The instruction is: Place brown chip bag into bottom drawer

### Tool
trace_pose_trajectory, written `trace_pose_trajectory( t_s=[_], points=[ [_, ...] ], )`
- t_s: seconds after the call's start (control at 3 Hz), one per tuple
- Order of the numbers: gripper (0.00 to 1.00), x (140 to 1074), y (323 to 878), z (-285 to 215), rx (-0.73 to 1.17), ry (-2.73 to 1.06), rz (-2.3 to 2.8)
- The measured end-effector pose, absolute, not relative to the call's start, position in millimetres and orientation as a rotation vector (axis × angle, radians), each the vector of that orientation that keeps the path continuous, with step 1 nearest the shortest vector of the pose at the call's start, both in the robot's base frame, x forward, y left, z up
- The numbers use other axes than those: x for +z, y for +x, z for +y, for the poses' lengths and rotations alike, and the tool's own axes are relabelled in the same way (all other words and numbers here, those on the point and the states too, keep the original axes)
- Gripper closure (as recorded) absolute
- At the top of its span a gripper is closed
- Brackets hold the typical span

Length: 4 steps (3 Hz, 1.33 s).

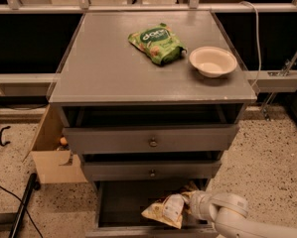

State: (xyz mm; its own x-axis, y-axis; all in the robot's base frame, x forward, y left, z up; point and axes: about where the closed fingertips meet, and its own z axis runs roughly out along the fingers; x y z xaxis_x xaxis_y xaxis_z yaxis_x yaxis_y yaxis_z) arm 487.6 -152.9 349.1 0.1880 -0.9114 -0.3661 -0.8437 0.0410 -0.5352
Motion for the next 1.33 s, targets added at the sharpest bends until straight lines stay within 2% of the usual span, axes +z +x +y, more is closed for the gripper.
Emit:
trace_pose_trajectory(
  t_s=[1.33],
  points=[
    [1.0,300,517,-121,-0.12,-1.773,1.504]
  ],
)
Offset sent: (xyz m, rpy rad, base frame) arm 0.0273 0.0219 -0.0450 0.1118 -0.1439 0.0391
